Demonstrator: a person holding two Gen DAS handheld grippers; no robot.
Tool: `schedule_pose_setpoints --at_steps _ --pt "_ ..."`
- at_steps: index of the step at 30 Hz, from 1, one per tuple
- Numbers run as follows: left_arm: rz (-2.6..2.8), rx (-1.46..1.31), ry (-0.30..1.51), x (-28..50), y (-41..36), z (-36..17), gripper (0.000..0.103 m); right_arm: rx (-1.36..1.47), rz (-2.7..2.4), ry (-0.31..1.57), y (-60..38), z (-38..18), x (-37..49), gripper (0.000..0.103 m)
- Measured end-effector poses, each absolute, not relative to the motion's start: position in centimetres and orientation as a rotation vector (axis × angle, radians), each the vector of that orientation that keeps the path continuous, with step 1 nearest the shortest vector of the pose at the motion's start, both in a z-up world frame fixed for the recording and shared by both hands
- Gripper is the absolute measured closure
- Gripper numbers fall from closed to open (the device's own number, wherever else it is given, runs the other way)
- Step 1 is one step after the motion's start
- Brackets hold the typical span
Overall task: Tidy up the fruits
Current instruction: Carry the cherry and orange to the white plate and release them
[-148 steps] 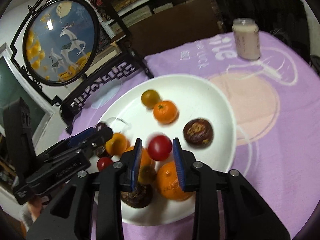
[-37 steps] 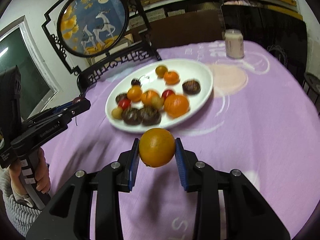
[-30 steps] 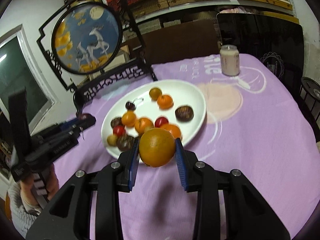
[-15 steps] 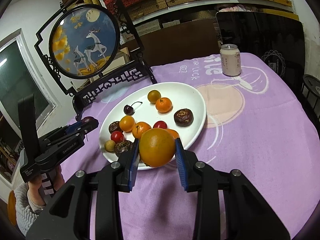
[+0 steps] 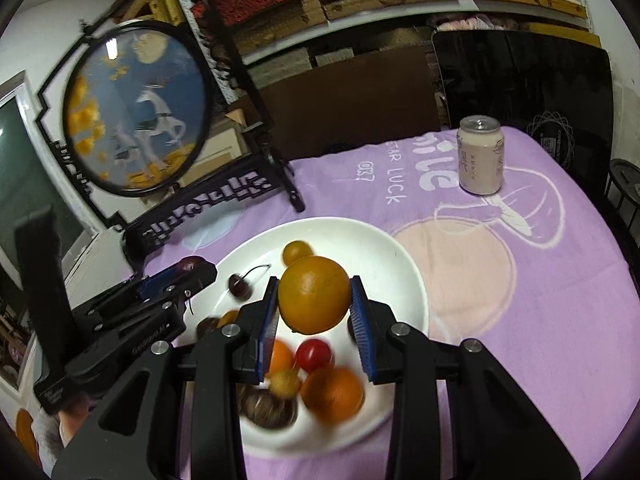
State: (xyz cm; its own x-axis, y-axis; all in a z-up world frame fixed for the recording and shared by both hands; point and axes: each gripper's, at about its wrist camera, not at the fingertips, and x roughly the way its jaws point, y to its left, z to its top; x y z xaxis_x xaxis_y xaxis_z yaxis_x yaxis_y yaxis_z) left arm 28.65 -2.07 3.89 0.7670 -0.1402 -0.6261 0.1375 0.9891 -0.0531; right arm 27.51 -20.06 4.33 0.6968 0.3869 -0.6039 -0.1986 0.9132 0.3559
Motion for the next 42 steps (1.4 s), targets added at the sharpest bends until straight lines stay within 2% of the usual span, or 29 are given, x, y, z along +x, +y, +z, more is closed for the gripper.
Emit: schedule_pose_setpoints --at_steps 11,12,13,14,22,24,29,33,35,42 --pt "-0.198 0.026 0.837 32.4 -3.9 -0.4 0.069 0.213 0.336 0.878 -18.6 -0.2 31.6 0.068" --pt "-0.201 0.029 0.839 32.4 -4.0 -0.4 0.067 0.205 0.330 0.882 -18.6 -0.5 31.7 0.068" --pt "-0.197 0.035 0.829 32.3 -4.1 -0.3 0.058 0.194 0.322 0.882 -18.5 -0.7 31.9 0.068" --pt "-0.184 0.054 0.829 32.3 -4.3 -0.3 0.053 0.180 0.321 0.875 -18.4 -0.7 31.9 0.068" --pt "-0.176 0.024 0.948 33.8 -3.8 -1.4 0.051 0.148 0.348 0.924 -18.1 -1.2 33.3 0.067" --pt "-0.176 0.022 0.942 33.7 -3.7 -1.3 0.046 0.177 0.355 0.932 -18.5 -1.3 33.5 0.066" --pt "-0.153 0.005 0.890 32.9 -3.4 -0.5 0.025 0.254 0.359 0.890 -19.9 -0.5 32.9 0.066" --pt "-0.137 -0.002 0.843 32.0 -3.0 0.6 0.018 0.278 0.374 0.825 -20.2 1.3 31.7 0.066" --pt "-0.125 0.004 0.819 31.5 -3.0 1.1 0.011 0.257 0.381 0.813 -19.9 1.8 31.2 0.066" --pt "-0.075 0.036 0.756 28.2 -2.4 2.1 0.008 0.258 0.363 0.805 -20.3 1.9 29.1 0.066"
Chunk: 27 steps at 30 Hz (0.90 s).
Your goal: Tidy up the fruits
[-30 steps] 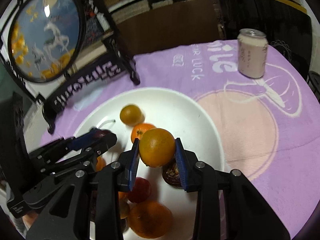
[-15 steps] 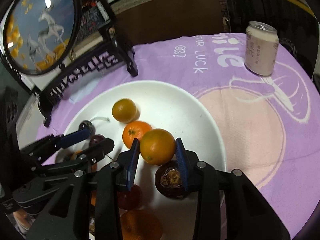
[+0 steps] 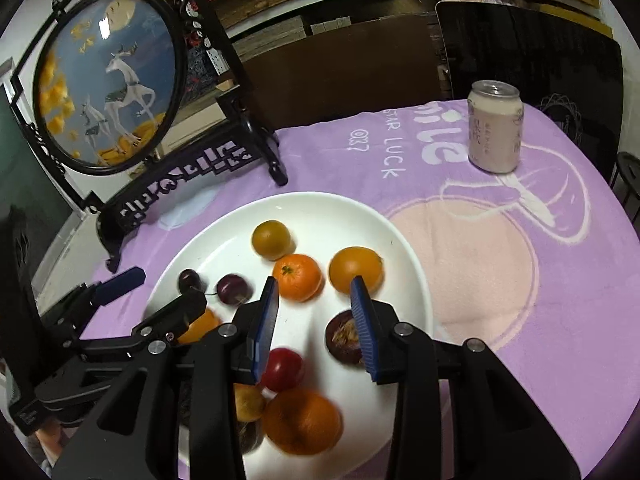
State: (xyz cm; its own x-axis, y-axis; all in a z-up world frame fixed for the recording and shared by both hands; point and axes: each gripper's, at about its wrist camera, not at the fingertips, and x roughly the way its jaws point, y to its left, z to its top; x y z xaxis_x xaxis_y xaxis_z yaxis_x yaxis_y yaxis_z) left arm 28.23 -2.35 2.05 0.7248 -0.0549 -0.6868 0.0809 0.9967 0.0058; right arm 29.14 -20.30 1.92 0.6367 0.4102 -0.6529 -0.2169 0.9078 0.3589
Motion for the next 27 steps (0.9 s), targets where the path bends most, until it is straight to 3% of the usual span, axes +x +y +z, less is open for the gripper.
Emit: schedule_pose_setpoints --at_steps 10,14,20,25,27 --pt "-0.007 -0.031 0.768 23.4 -0.4 1.3 0.008 0.253 0.337 0.806 -19.5 2.6 23.5 0.066" --pt "-0.010 -0.011 0.749 19.6 -0.3 1.1 0.007 0.228 0.313 0.773 -19.5 2.8 19.9 0.053" --pt "0.002 0.076 0.701 14.3 -1.4 1.0 0.007 0.144 0.265 0.717 -19.2 1.8 13.6 0.042" --pt "-0.002 0.103 0.634 10.2 -2.2 1.7 0.002 0.113 0.244 0.626 -19.5 2.1 8.9 0.040" --pt "0.000 0.104 0.617 8.8 -2.2 2.0 0.002 0.103 0.238 0.586 -19.4 2.2 7.0 0.032"
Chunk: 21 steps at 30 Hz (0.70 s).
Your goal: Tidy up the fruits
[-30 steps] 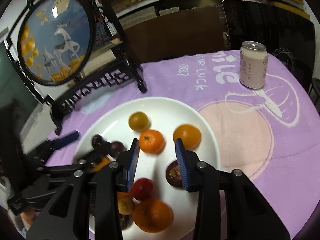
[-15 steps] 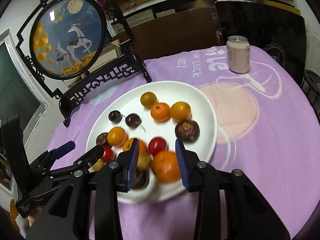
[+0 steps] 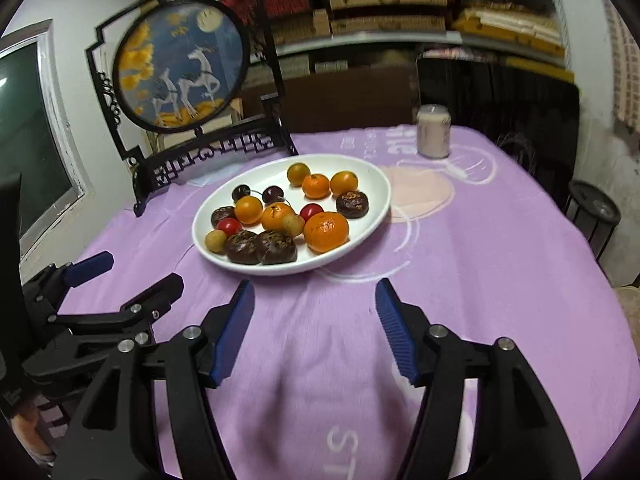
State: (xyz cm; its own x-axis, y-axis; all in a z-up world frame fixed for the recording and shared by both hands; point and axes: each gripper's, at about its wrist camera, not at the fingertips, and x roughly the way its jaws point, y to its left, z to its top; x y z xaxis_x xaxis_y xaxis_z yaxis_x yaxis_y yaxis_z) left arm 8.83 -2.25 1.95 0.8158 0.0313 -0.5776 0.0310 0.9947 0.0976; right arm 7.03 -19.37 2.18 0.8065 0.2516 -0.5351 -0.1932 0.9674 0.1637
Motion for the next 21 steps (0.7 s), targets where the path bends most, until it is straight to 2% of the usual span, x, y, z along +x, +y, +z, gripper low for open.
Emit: schedule_pose_setpoints --at_steps 1,2,3,5,12,21 --pt "-0.002 0.104 0.612 8.1 -2.3 2.0 0.002 0.100 0.235 0.561 -19.4 2.3 6.3 0.029" --pt "-0.006 0.104 0.609 7.4 -2.3 2.1 0.002 0.096 0.225 0.534 -19.4 2.5 5.5 0.024" --pt "-0.008 0.106 0.603 6.8 -2.3 2.1 0.002 0.095 0.213 0.509 -19.5 2.7 4.8 0.014" --pt "-0.005 0.118 0.592 5.9 -2.6 2.3 0.002 0.100 0.202 0.454 -19.7 3.0 3.4 0.006" --pt "-0.006 0.138 0.517 3.1 -3.1 3.4 0.002 0.137 0.234 0.442 -20.3 3.0 1.6 0.004" --pt "0.021 0.111 0.549 2.9 -2.0 3.1 0.002 0.157 0.225 0.521 -20.5 2.3 2.5 0.003"
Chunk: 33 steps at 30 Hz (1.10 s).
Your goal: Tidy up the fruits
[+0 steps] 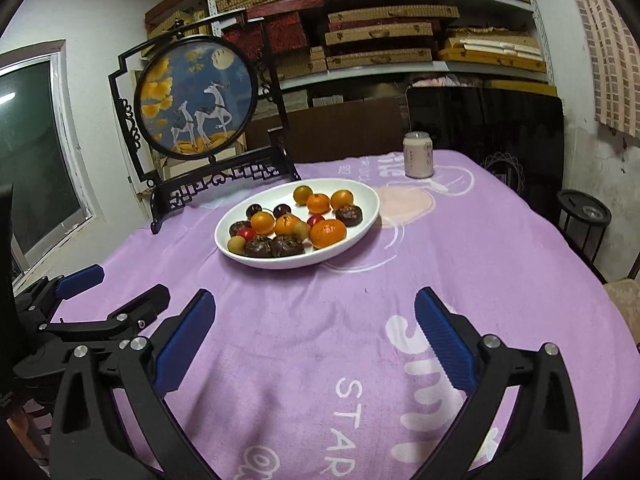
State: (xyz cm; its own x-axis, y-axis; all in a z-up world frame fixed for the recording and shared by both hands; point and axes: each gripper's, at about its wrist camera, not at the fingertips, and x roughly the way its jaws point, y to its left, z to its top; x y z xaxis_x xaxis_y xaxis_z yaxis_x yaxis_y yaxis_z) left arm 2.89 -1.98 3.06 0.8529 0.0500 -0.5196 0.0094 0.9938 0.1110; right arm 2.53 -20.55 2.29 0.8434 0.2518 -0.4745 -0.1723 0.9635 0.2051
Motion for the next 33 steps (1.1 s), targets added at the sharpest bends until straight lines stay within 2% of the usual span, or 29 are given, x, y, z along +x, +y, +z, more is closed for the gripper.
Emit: schedule_pose_setpoints --at_steps 33 --pt "-0.031 0.054 0.565 2.58 -1.60 3.20 0.002 0.161 0.242 0.581 -19.93 1.51 2.97 0.003"
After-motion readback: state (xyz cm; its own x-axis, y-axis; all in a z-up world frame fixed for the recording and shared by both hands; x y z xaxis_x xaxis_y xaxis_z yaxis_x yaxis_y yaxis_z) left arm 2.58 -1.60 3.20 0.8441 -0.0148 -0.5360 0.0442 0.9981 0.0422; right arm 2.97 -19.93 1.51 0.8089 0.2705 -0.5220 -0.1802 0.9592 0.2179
